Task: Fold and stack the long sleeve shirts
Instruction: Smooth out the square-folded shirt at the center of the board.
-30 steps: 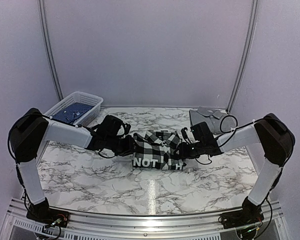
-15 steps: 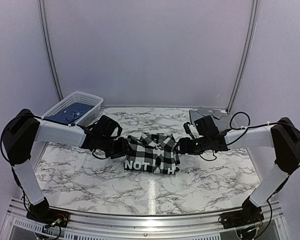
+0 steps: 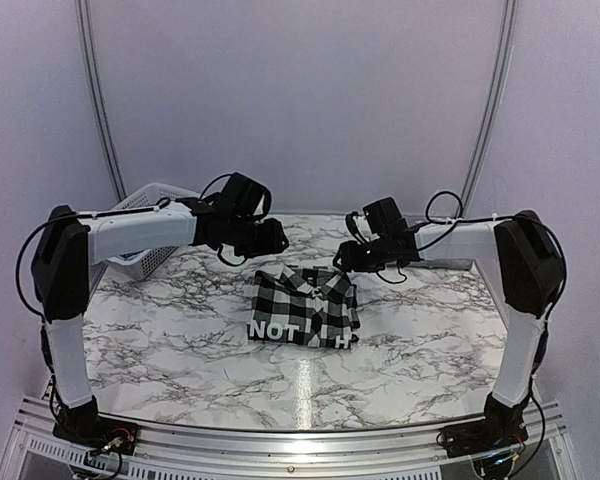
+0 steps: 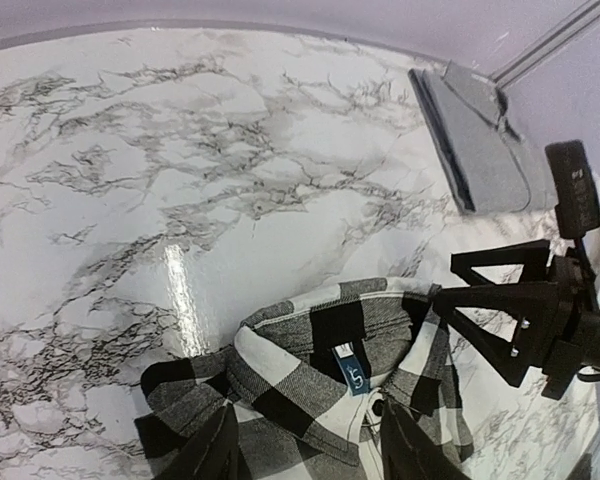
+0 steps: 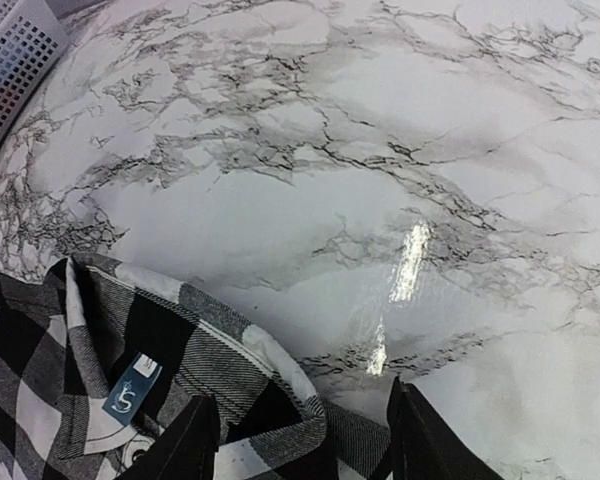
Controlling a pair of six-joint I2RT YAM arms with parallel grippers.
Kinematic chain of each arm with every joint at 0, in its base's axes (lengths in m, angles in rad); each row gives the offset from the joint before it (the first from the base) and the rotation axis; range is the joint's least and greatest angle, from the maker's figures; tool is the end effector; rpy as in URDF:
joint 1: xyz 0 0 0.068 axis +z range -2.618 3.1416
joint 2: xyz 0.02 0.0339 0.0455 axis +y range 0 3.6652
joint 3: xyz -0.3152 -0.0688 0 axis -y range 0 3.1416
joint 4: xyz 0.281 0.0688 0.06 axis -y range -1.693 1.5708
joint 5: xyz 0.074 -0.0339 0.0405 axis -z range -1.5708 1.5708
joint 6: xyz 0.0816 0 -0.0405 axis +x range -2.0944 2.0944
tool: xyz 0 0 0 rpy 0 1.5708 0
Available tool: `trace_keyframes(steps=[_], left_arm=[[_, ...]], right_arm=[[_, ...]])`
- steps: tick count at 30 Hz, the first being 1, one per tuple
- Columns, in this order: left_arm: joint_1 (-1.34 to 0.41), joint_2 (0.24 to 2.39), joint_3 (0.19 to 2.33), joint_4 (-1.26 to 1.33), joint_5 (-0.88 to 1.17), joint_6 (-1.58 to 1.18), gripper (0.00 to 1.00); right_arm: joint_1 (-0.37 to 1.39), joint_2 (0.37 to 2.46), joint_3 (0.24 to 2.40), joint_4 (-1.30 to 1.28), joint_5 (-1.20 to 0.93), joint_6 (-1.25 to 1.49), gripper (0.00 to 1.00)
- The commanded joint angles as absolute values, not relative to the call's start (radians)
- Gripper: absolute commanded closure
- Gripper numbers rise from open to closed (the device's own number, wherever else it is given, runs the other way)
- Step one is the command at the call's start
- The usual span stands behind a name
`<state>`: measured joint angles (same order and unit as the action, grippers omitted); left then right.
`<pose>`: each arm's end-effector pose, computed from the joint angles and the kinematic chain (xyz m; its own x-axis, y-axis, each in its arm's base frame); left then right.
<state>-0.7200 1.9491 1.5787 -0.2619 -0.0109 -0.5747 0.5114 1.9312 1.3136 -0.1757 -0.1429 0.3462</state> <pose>0.4108 -0.3591 0.2687 -0.7278 -0.0847 -0.6806 0.3064 0.8477 -0.4331 0.4334 0.2566 0.1843 -0.7786 -0.0518 -0.6254 -0.3267 0.8843 0.3335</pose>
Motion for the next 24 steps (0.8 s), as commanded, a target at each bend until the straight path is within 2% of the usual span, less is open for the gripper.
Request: trace_keyframes(steps=[1,7,13,15,21,24], left_arm=[[-0.757,2.12,1.7,-0.436,-0.104,-0.552,0.48],[-0.77,2.229,1.823,-0.481,-0.13,-0.56,0.48],[-0.772,2.281,1.881,-0.494,-0.16,-0.568,0.53],[-0.773,2.301,1.902,-0.496,-0.154,-0.569,0.59],[-0.773,2.312,1.931,-0.494,-0.133,-0.569,0.87],[-0.772,2.295,1.93,-0.495,-0.14,-0.558,0.94]], right_arm=[[0.505,1.975,1.37,-0.218,-0.126,0.317,0.47],[0.507,1.974,1.359,-0.213,-0.135,0.313,0.55],[0.522,1.988,1.36,-0.202,-0.149,0.319,0.61],[0.529,1.99,1.366,-0.204,-0.147,0.319,0.64],[0.536,1.964,1.376,-0.225,-0.134,0.321,0.83],[0.541,1.938,1.376,-0.231,-0.125,0.321,0.92]])
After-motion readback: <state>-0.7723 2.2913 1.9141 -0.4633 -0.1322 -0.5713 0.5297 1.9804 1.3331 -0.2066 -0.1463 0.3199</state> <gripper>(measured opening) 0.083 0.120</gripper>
